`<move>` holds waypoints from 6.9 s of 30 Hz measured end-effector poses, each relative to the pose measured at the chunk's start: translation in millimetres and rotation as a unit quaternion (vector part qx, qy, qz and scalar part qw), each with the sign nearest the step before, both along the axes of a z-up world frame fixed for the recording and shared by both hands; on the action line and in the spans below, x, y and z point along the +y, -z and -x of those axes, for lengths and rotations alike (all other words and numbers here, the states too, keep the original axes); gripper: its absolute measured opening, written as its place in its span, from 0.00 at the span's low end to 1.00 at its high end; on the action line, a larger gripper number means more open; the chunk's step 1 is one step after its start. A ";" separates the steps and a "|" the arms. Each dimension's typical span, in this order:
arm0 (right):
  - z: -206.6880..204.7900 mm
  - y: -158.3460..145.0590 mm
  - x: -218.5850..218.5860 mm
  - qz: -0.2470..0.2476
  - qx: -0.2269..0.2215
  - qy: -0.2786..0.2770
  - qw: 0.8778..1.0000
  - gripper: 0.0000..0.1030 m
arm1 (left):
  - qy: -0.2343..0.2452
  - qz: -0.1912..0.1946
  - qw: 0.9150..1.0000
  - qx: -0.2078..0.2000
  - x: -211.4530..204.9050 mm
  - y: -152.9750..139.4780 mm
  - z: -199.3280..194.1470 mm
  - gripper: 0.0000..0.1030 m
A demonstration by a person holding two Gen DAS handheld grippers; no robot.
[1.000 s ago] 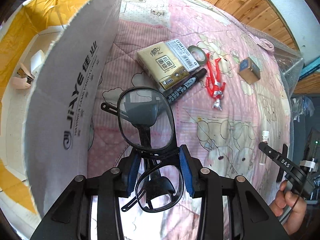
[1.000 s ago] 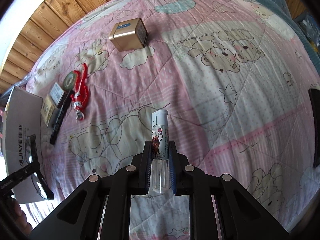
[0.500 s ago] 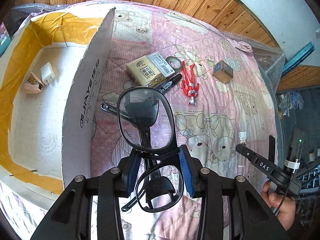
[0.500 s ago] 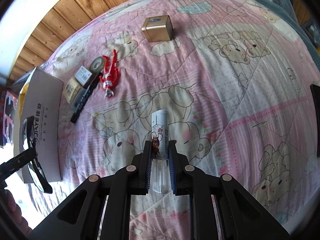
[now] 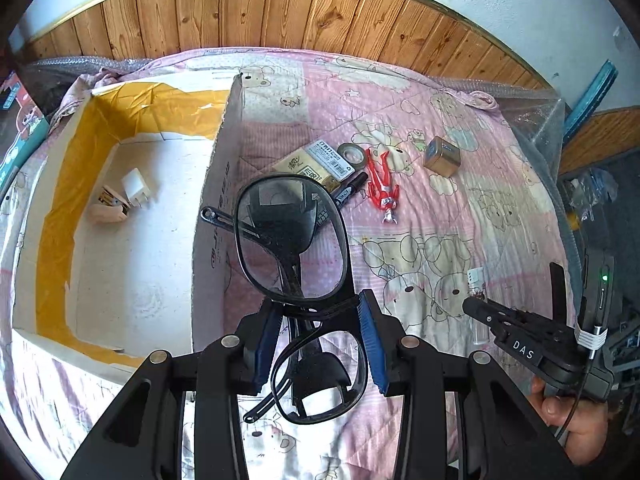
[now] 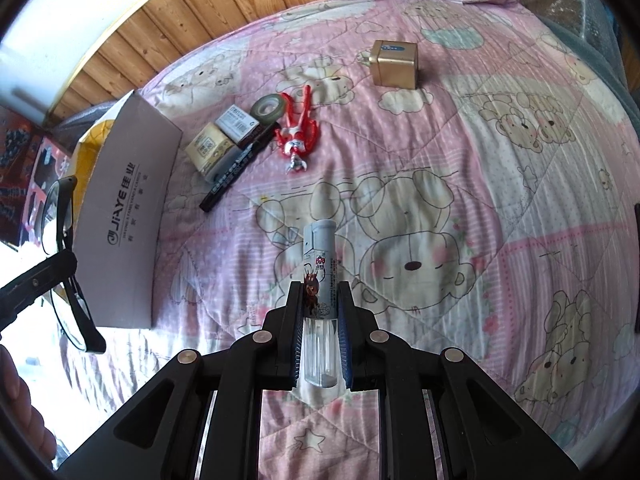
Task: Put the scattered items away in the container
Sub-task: 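Lift and carry the sunglasses and the clear bottle toward the white box, then lower the clear bottle into the box and open the right tool, then lower the black sunglasses into the box and open the left tool, then withdraw both tools from the box toward the black marker and tape roll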
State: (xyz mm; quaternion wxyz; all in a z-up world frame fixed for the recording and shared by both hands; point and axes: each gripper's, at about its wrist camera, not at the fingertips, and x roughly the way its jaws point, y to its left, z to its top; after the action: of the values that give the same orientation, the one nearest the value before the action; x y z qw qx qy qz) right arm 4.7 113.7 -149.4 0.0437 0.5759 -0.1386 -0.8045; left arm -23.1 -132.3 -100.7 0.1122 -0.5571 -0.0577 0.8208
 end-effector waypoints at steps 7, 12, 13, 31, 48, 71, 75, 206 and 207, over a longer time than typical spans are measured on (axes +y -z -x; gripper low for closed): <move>-2.0 -11.7 -23.8 0.002 0.008 -0.031 0.999 0.15 | -0.009 0.000 1.000 0.013 -12.3 -12.9 -7.7 0.39; -2.3 -20.1 -41.5 0.005 0.013 -0.052 0.999 0.15 | -0.018 -0.007 1.000 0.017 -22.4 -18.4 -12.8 0.39; -2.1 -21.9 -45.4 0.005 0.014 -0.058 0.998 0.15 | -0.021 -0.008 1.000 0.017 -24.6 -19.0 -13.8 0.39; 9.1 -49.6 -114.2 0.011 0.033 -0.143 0.989 0.15 | -0.065 -0.033 0.997 0.024 -66.8 -31.1 -24.0 0.39; 25.7 -79.0 -169.1 0.016 0.058 -0.207 0.977 0.16 | -0.111 -0.048 0.992 0.027 -103.1 -34.8 -23.0 0.39; 61.9 -118.2 -236.1 0.020 0.102 -0.280 0.954 0.16 | -0.172 -0.060 0.983 0.017 -154.9 -28.8 -4.5 0.39; 70.0 -119.6 -245.5 0.019 0.102 -0.289 0.952 0.16 | -0.180 -0.060 0.982 0.013 -162.5 -24.8 -0.3 0.39; 45.7 -30.6 -28.5 0.098 0.005 -0.016 0.995 0.27 | -0.001 -0.030 0.999 -0.037 22.6 -13.7 60.4 0.52; 49.9 -28.6 -25.1 0.099 0.004 -0.012 0.995 0.27 | -0.001 -0.032 0.999 -0.043 25.4 -8.4 67.9 0.53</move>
State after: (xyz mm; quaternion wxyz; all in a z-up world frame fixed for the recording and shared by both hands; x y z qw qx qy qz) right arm -45.2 88.6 -120.9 0.1102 0.5673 -0.2104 -0.7885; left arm -91.0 -106.9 -92.3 0.1265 -0.5876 -0.0893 0.7942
